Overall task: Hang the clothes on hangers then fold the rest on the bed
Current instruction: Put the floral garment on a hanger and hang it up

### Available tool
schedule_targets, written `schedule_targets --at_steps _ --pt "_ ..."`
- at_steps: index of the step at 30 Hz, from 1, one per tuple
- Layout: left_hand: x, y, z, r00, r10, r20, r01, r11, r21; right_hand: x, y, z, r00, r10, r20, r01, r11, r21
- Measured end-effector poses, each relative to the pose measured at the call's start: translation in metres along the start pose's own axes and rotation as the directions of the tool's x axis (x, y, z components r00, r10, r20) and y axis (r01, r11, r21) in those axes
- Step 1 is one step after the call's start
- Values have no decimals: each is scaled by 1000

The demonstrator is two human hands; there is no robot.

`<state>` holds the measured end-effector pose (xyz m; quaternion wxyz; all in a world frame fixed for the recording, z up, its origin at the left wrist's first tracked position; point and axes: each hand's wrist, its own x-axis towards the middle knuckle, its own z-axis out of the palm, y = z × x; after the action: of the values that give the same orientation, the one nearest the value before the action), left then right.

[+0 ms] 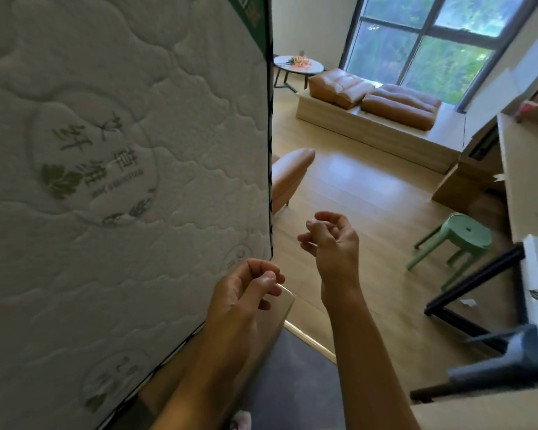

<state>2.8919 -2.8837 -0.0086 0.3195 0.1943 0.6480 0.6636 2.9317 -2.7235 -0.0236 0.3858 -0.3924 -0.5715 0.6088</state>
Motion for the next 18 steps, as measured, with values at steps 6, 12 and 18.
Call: schedule_targets --at_steps 6,12,18 --pt "54 7 -4 1000 6 -5 -6 1000 -6 58 6 41 999 31 22 -31 999 -8" --pt "113 26 -8 1000 19 -24 -21 999 -49 123 -10 67 999 32 15 -33 999 16" --pt "157 42 -5 999 44 -4 -44 994 -95 187 -15 79 999 41 -7 -41 999 23"
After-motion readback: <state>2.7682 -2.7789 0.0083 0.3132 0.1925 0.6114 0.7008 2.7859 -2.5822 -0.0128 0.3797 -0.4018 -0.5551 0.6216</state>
